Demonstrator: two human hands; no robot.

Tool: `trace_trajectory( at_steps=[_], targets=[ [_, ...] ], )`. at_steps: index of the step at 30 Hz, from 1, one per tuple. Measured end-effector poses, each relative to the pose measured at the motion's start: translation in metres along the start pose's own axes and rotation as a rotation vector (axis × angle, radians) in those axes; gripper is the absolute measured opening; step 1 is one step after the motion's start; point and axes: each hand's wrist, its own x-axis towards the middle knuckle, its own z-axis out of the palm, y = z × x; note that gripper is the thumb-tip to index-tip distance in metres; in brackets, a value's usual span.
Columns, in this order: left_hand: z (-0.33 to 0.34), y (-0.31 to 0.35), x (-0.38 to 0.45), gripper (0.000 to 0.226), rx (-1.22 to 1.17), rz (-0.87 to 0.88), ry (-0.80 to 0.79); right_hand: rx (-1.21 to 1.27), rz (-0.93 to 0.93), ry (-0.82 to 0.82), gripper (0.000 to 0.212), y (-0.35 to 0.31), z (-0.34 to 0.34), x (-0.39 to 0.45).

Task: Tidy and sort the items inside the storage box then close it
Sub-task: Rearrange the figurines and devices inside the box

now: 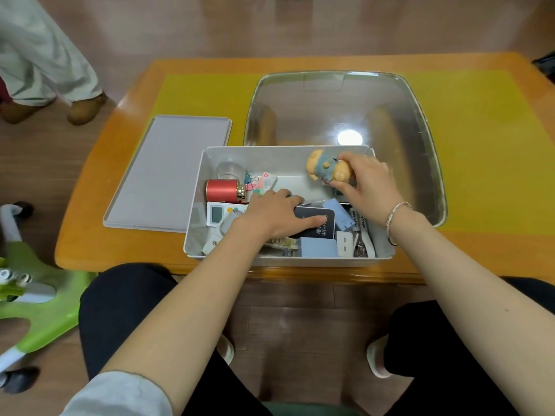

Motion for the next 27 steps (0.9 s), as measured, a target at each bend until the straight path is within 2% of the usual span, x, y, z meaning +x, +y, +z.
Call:
trace_trajectory(
  at_steps=[8,16,24,27],
  targets=[
    [0.005,0.001,-0.005,0.092,0.003,-0.024,0.054,0.012,-0.161,-0.146,0.036,-0.032,0.010,0.026],
    [0.005,-0.002,-0.008,0.089,-0.004,-0.027,0.062,-0.120,-0.157,-0.240,0.036,-0.041,0.026,0.038],
    [0.006,-0.002,-0.007,0.087,-0.044,-0.037,0.072,-0.132,-0.107,-0.146,0.030,-0.040,0.021,0.035],
    [0.005,-0.001,-0.009,0.081,-0.035,-0.030,0.196,-0.119,-0.093,-0.054,0.024,-0.031,0.008,0.032]
  ],
)
